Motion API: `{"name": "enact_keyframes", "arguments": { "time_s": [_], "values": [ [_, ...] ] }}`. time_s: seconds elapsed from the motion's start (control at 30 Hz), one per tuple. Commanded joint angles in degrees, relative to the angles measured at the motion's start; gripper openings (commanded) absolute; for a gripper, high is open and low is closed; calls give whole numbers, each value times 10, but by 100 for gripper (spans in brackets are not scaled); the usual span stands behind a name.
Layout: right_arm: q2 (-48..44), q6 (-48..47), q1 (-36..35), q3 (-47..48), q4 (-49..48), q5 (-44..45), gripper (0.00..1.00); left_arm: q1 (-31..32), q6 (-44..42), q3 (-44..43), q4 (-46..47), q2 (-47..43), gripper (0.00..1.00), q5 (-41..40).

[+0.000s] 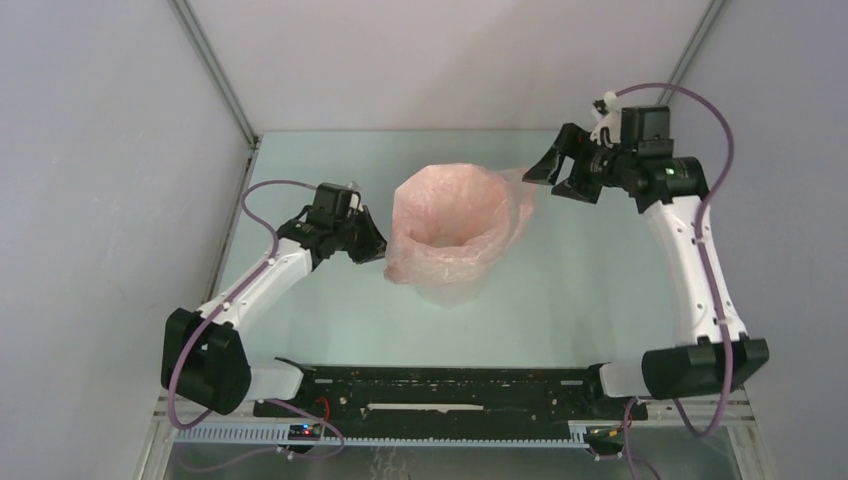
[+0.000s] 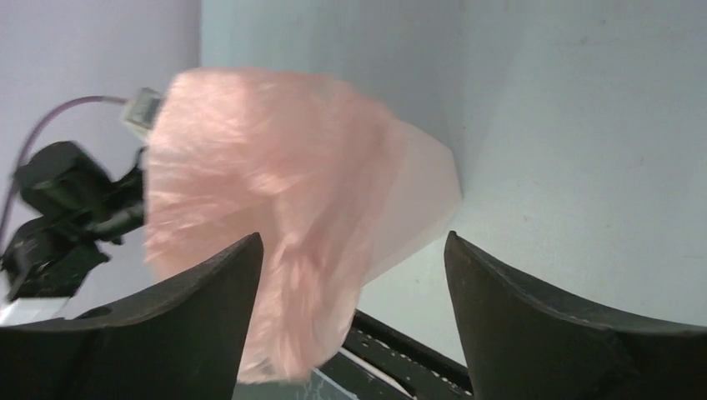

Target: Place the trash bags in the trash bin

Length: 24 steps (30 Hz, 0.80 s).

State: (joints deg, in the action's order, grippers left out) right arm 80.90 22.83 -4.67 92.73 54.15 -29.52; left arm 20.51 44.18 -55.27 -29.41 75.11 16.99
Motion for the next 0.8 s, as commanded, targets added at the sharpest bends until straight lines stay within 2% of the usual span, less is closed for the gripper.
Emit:
{"name": "enact_keyframes", "arguments": {
  "time_s": [0.0, 0.13, 0.3, 0.37, 0.43, 0.5, 0.63, 0.77],
  "values": [
    [-41, 39, -8, 16, 11, -39, 92, 1, 10, 9, 3, -24, 0, 12],
    [-73, 46, -25, -66, -18, -24, 92, 1, 12, 8, 4, -22, 0, 11],
    [-119, 66, 5, -184, -115, -30, 73, 3, 20, 14, 7, -28, 0, 15],
    [-108, 58, 12, -205, -128, -29, 57, 4, 20, 18, 6, -26, 0, 18],
    [-97, 55, 19, -220, -137, -37, 28, 6, 25, 23, 8, -24, 0, 21],
    [-95, 59, 22, -248, -166, -43, 13, 7, 34, 36, 19, -23, 0, 21],
    [-86, 115, 21, -350, -292, -109, 2, 15, 72, 76, 70, -16, 0, 33],
    [-59, 176, 18, -439, -394, -148, 0, 28, 72, 76, 83, 5, 0, 27]
  ]
}}
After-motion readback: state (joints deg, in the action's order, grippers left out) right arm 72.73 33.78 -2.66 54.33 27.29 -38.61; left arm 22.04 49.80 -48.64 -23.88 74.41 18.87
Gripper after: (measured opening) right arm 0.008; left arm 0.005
